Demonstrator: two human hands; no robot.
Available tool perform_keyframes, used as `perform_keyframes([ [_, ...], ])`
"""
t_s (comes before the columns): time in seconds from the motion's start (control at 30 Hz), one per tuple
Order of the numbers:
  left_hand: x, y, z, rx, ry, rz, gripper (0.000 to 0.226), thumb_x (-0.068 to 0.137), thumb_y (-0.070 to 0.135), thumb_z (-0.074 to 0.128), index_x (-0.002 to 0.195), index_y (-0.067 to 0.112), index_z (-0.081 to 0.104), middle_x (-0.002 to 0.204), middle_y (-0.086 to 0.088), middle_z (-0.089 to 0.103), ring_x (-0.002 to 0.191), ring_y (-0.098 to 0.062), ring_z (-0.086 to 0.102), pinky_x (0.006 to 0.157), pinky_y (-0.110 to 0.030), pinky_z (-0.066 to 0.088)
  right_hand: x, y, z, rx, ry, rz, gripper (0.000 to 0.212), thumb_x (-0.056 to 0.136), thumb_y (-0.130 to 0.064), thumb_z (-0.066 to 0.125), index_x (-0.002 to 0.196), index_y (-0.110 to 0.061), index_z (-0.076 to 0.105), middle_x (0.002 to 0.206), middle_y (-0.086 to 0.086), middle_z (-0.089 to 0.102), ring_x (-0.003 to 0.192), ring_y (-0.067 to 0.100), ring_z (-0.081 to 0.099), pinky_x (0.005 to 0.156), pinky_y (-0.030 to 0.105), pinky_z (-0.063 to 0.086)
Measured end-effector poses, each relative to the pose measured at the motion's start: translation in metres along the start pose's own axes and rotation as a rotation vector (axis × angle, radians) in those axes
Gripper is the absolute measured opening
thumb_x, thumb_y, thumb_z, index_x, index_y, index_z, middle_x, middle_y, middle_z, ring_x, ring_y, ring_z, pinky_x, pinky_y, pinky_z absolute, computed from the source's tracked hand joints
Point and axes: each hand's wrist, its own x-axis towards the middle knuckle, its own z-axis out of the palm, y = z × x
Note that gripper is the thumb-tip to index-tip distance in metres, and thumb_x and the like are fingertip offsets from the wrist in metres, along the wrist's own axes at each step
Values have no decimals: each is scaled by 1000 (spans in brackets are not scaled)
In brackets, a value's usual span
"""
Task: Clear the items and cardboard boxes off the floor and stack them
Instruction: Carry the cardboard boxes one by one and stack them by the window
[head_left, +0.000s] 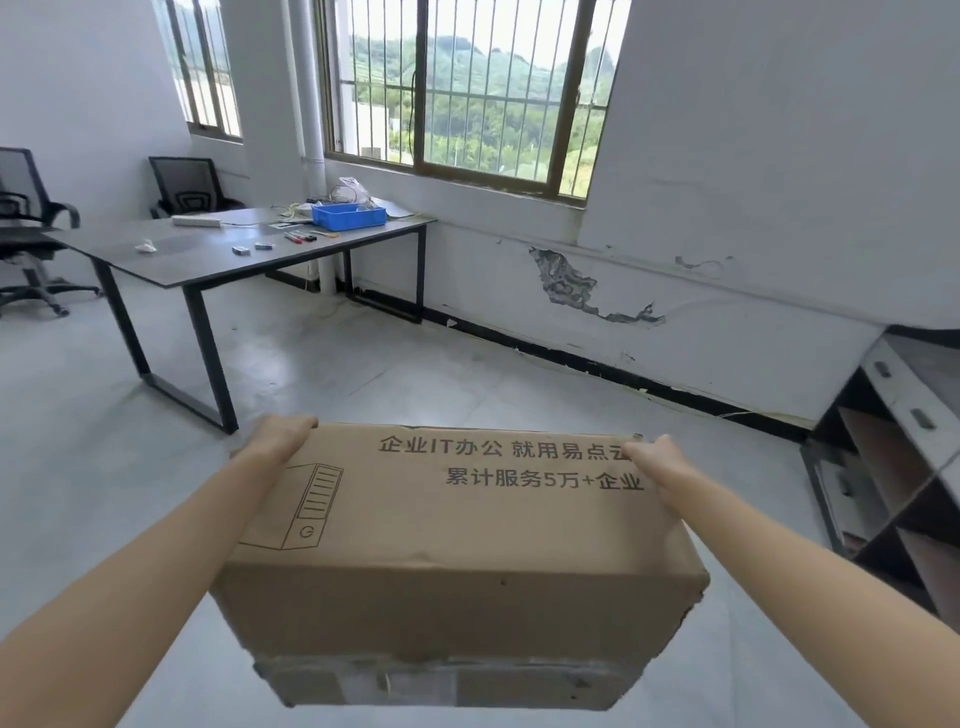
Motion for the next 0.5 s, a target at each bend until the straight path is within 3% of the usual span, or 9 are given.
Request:
perform_keyframes([
  [0.07,30,10,13,32,-13,-6,22,90,23,50,75,7,49,100,-15,48,109,-34,49,107,-43,32,25,-11,10,13,1,47,29,89,-16,55,108,-8,35,72,10,52,85,31,57,80,42,49],
  [0.13,59,18,29,21,16,15,18,90,24,50,89,6,53,97,-14,50,111,-37,50,106,-44,31,54,-18,19,23,-5,67,22,90,-12,53,103,-8,35,71,10,51,83,31,56,78,42,47],
  [0.23,104,32,56,65,45,25,36,91,30,46,116,4,47,100,-12,52,114,-37,46,99,-42,29,106,-31,33,55,29,65,18,92,-9,51,95,-9,33,69,9,48,79,29,53,74,37,44],
  [0.3,137,47,74,52,56,18,40,90,33,46,117,5,44,102,-13,55,113,-38,46,95,-41,32,148,-43,43,47,27,80,16,91,-10,52,97,-6,37,70,10,50,82,30,54,71,36,44],
  [0.43,210,90,103,-4,51,-8,27,90,27,48,105,6,40,80,-7,48,108,-37,50,103,-46,35,245,-79,67,12,-27,102,19,87,-13,55,101,-1,48,74,13,58,79,30,59,72,39,48],
  [0.5,247,114,115,-16,62,-32,34,89,28,48,113,4,42,86,-8,48,107,-37,50,104,-48,35,293,-102,80,4,-65,80,17,88,-15,56,98,-2,50,76,13,61,84,31,61,74,39,49],
])
